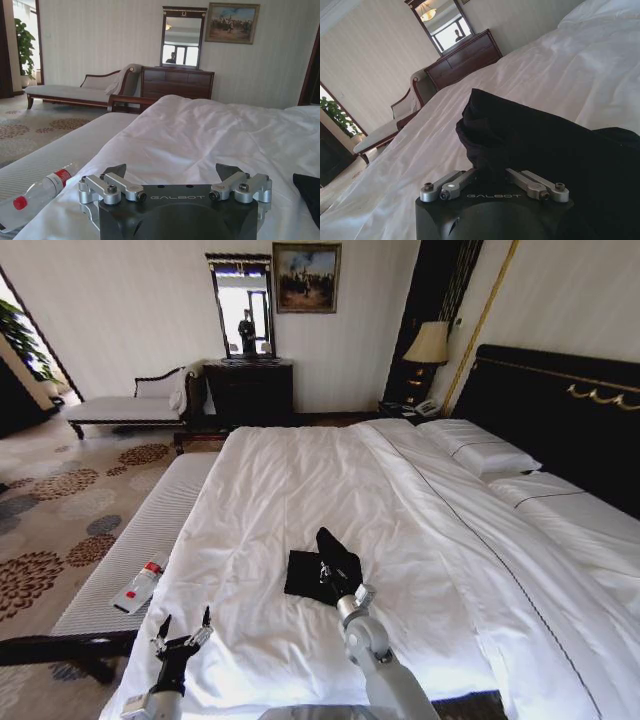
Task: Fold the clothes on the bed.
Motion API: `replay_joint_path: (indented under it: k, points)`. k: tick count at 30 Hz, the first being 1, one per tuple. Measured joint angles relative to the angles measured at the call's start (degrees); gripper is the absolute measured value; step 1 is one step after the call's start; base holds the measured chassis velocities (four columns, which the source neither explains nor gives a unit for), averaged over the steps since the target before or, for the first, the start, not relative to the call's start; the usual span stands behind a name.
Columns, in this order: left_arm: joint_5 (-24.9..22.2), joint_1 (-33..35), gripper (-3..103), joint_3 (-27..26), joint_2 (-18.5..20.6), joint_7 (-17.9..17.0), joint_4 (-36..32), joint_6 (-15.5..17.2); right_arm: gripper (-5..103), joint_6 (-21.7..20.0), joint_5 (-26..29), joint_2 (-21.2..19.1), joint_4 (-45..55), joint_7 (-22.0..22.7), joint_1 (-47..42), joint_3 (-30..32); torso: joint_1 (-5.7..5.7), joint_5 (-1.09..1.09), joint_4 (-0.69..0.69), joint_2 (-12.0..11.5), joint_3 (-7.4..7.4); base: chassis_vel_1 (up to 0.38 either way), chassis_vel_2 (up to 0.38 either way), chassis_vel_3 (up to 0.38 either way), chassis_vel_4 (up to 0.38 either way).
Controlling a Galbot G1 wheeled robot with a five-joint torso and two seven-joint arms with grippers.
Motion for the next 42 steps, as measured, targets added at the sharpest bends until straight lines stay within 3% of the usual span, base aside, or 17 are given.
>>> replay_joint_path:
  k: [20,42]
  points:
    - [0.0,0.0,100,0.0,0.0,0.0,0.0,0.0,3,1.4,-1.8,-0.8,-7.7,-1.4,2.9,-4.0,0.00,0.01,0.00,0.0,0.00,0.000,0.000,0.000,0.000]
    - [0.0,0.0,100,0.0,0.0,0.0,0.0,0.0,3,1.4,-3.2,-3.8,-4.6,-2.1,1.6,-5.7,0.00,0.00,0.00,0.0,0.00,0.000,0.000,0.000,0.000]
